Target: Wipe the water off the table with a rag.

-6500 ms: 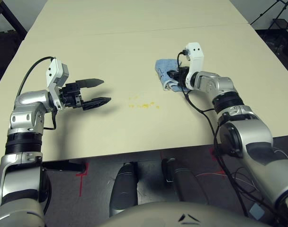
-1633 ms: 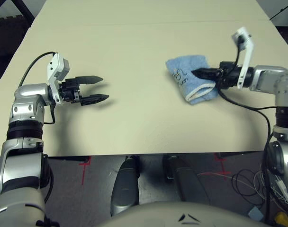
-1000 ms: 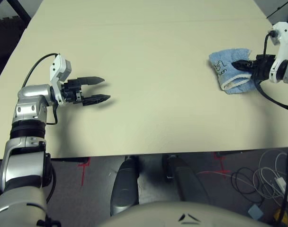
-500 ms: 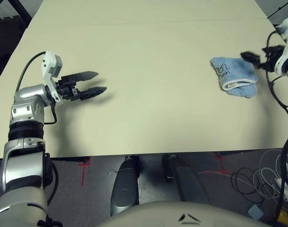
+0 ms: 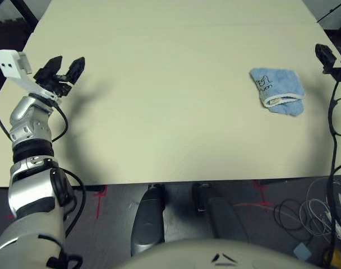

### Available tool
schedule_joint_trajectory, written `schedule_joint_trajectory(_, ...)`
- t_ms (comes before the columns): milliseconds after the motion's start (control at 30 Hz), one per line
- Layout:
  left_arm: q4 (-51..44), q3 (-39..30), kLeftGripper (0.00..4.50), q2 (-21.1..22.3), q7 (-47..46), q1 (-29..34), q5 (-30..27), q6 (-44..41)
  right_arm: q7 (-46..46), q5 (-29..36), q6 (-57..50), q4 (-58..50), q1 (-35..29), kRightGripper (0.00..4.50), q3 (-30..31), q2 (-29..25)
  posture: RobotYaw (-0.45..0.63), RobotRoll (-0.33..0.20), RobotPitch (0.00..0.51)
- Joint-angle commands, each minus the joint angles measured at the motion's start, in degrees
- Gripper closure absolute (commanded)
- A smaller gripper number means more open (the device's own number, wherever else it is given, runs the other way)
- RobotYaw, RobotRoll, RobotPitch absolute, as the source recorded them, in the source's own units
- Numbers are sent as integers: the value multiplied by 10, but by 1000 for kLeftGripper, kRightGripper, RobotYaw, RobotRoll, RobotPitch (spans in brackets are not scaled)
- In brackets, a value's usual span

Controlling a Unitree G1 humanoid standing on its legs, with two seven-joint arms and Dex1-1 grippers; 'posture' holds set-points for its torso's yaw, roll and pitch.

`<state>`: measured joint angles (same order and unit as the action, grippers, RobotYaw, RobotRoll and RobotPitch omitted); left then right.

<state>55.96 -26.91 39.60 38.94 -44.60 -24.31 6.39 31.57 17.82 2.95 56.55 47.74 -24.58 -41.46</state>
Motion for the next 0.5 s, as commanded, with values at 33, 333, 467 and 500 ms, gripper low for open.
schedule_joint_trajectory(33, 38, -3, 0, 13, -36, -4, 20, 33, -8, 7, 25, 15, -11, 35, -12, 7, 146, 0, 231)
schedule_joint_trajectory(333, 83, -5, 0, 22, -97, -7, 37, 70, -12, 6, 28, 9, -18, 35, -10, 17, 151, 0, 238)
schedule_joint_trajectory(467, 87, -4, 0, 23, -94, -8, 36, 74, -13, 5, 29, 7, -17, 35, -8, 22, 153, 0, 238)
schedule_joint_trajectory(500, 89, -4, 0, 23, -94, -9, 36, 74, -13, 5, 28, 7, -17, 35, -8, 23, 155, 0, 239)
